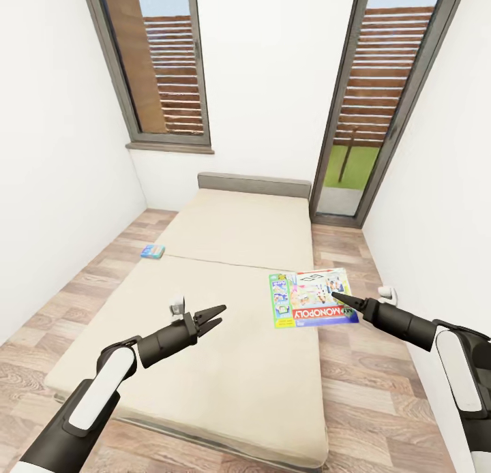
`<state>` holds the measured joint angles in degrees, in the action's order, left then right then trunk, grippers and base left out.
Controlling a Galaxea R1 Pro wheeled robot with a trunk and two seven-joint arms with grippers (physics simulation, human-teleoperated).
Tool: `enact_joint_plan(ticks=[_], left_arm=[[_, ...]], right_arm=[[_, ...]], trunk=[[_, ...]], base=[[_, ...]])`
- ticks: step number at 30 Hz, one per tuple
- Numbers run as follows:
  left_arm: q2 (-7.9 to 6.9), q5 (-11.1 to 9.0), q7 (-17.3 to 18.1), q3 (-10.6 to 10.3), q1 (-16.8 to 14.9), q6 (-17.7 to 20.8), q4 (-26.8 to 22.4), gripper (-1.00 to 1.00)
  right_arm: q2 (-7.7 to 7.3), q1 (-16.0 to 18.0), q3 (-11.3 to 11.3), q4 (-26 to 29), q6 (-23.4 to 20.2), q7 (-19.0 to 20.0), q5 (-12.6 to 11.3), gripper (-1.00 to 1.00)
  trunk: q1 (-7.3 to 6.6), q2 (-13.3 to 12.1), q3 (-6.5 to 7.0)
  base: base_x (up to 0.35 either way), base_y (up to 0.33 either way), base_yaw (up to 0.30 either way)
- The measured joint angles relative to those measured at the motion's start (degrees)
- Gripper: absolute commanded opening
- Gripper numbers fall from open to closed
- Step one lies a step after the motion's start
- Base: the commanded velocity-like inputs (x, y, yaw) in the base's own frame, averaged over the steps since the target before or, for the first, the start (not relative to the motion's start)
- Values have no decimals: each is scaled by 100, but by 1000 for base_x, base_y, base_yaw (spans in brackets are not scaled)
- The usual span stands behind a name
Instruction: Put all the toys in the child's room - the three board games (two on the bed and one on the table), the two jigsaw puzzles on the table, and the tennis ball on the table - inside the toy box on the table in the child's room.
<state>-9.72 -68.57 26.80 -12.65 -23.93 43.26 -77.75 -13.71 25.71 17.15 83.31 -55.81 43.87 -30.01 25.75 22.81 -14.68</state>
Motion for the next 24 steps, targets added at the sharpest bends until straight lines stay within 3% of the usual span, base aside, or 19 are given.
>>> enact_joint_plan(ticks=[24], left_arm=[[0, 1, 0, -34, 1, -4, -16, 100]], right_arm=[[2, 0, -1, 5, 8, -4, 24, -100]], trunk=[[0, 0, 0]], base=[[0, 0, 266]])
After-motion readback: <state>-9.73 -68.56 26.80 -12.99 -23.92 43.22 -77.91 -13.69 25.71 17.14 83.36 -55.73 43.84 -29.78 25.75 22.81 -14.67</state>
